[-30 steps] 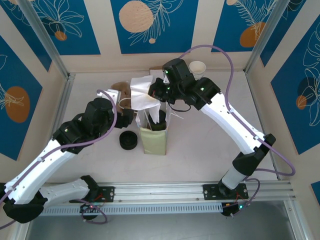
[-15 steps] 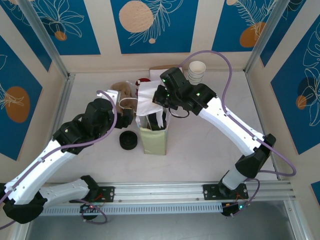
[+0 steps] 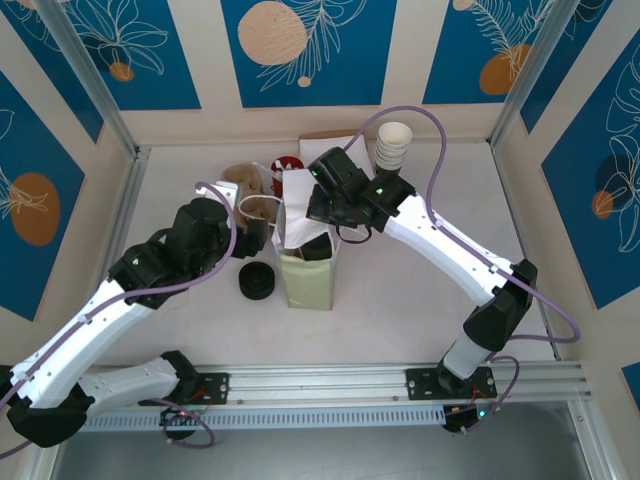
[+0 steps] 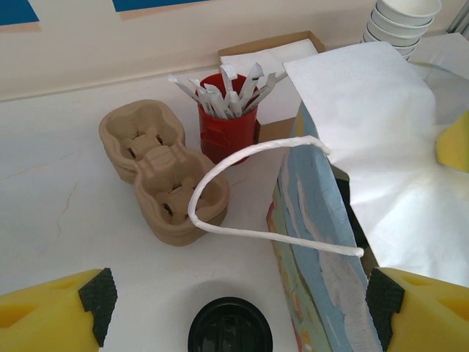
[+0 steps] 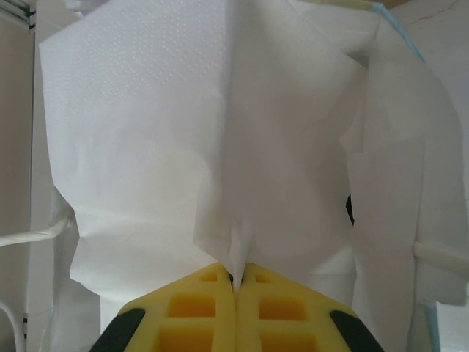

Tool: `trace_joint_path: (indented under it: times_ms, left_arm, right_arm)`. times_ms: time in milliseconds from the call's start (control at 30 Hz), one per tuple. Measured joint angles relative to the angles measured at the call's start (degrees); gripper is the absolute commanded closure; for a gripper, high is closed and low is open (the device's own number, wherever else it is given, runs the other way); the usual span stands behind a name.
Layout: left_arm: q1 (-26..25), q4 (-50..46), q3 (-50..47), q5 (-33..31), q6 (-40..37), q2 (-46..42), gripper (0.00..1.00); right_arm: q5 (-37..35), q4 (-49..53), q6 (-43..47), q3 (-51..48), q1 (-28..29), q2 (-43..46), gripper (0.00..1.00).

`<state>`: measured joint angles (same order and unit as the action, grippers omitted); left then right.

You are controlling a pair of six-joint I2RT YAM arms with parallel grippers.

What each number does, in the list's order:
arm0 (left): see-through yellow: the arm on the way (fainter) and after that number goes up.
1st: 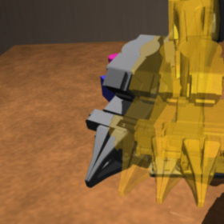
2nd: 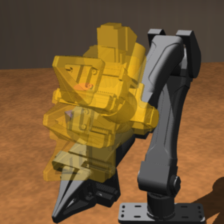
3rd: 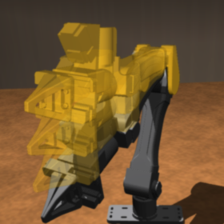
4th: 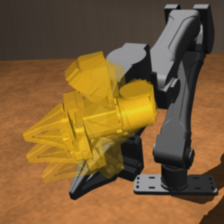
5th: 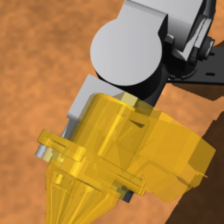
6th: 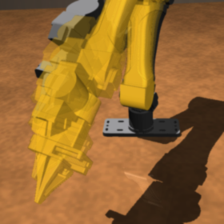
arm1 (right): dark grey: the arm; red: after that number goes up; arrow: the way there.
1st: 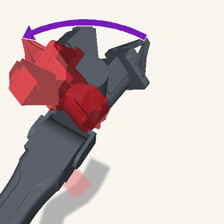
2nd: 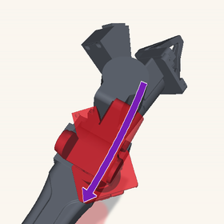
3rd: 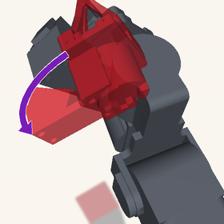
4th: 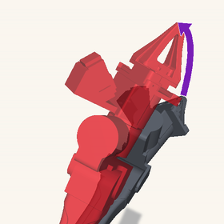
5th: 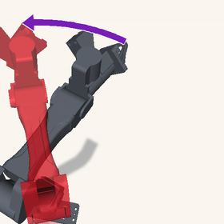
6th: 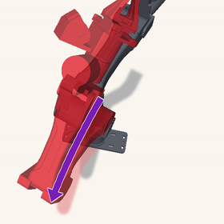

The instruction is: Pack the takeout coffee

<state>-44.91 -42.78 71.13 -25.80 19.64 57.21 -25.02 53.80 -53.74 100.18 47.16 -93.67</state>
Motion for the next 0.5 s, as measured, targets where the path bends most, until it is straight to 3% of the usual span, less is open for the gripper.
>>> trace_joint_path:
  times_ms: [500]
  left_arm:
    - [0.0,0.13,-1.36,-0.26,0.48,-0.02,0.1]
  right_arm:
    - [-3.37,3.23,2.93,-0.24,1.38,-3.78,1.0]
